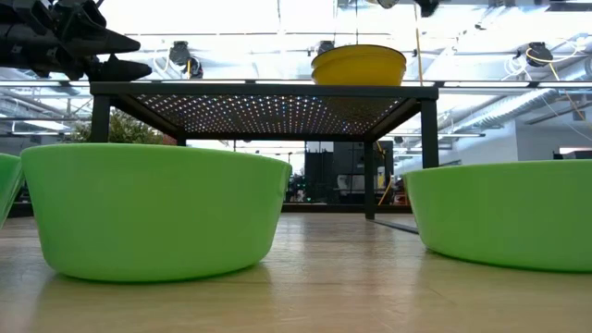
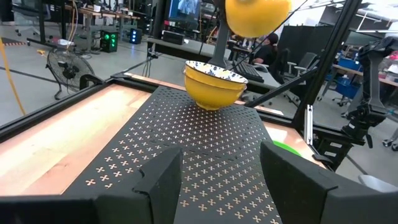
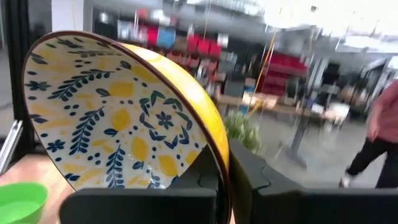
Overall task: Pick & Place Mini bowls
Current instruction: Stack the white patterned bowl on top of the white patterned bowl on the shelf
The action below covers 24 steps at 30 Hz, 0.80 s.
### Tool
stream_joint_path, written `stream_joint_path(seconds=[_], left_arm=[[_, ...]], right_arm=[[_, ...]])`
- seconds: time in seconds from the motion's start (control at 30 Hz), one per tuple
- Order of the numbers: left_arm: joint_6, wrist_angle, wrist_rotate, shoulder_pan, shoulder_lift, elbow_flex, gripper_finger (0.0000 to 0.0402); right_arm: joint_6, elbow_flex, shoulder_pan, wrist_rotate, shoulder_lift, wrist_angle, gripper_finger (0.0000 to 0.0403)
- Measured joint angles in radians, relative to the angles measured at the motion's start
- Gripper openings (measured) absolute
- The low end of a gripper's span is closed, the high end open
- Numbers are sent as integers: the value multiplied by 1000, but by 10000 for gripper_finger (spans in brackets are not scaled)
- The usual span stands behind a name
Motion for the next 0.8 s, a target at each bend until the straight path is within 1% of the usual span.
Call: stream_joint_path(seconds=[0.13,0.3,0.33,0.4,0.5,0.6,0.67,0.8], left_arm=[[0,0,0,0,0,0,218],[0,0,0,-1,0,0,219],[0,0,0,-1,0,0,218],[0,0,0,-1,0,0,218],[0,0,0,-1,0,0,218],[0,0,0,-1,0,0,218],[0,0,0,0,0,0,218],[0,0,0,0,0,0,218]], right_arm=[[51,234,-30,-3,121,-332,2],[147,536,-113,-6,304,-746,2],[157,590,-126,-16,342,-821,2],[173,676,-147,-74,407,-945,1],[198,783,-164,-153,475,-1057,1],[225,850,-182,-216,514,-1161,1],[248,867,-194,-246,541,-1216,1],[282,868,-213,-295,571,-1256,1]])
